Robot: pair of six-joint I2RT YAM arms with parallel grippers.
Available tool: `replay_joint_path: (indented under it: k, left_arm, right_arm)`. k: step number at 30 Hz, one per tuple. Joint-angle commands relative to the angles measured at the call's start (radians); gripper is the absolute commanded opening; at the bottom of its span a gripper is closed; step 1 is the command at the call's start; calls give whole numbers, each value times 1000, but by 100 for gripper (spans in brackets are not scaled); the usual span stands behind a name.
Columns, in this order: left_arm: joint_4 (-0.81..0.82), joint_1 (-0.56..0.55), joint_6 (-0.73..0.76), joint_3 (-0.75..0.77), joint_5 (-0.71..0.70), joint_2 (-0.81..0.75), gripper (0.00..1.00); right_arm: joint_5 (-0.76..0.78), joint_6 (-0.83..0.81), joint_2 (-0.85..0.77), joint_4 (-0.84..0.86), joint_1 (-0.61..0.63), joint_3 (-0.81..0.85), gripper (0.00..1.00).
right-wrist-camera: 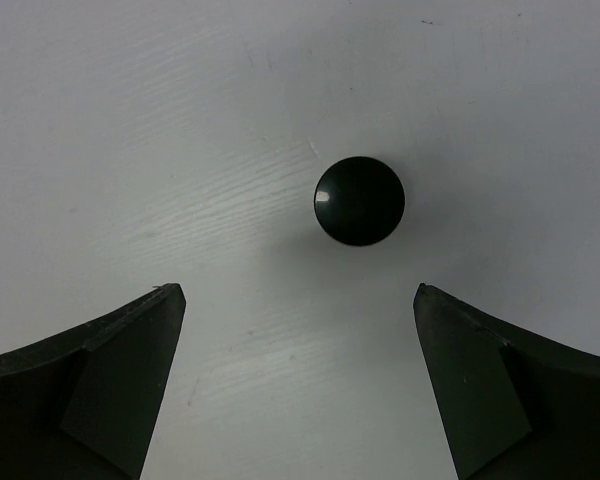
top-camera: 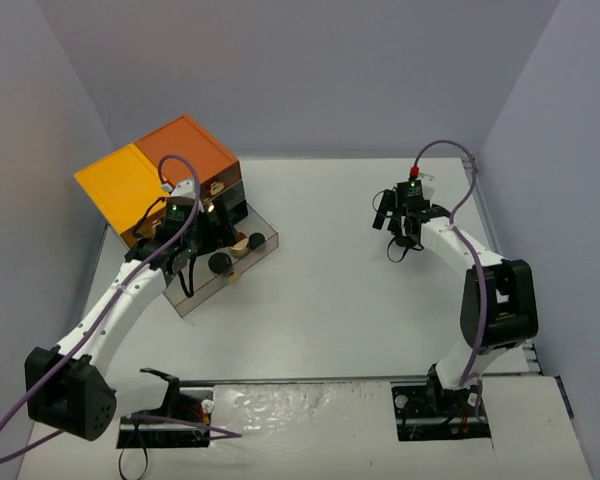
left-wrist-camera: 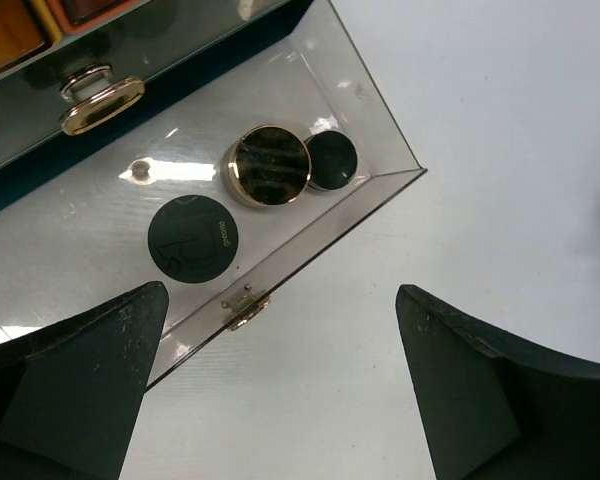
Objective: Organize the makeup
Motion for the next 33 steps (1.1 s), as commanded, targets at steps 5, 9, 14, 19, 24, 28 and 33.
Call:
replay_joint_path:
  k: [5,9,14,19,24,28,33]
  left_arm:
    - [-96,-14,142,136,141,-27,97]
    - [-117,-16,153,158,169,-17,97]
    - [-140,-16,166,165,178,-20,97]
    - [-164,-17,186,164,172,-31,97]
    - [-170,-16,187,172,184,-32,97]
    - [-173,-16,184,189,197,-29,97]
    - [-187,-17,157,224,252,0,97]
  right_arm:
    - [-17,-40,180,34,-60,115,91]
    - [-42,-58,235,38,-77,129,89]
    - [-75,-121,282,41,-80,149,84]
    - [-101,-153,288,47,-81,134,73]
    - [-116,-176,279,53,-79,117,48]
    - [-140,-195,225,75,-51,73,25]
    - [-163,-292,118,94,81,39,5]
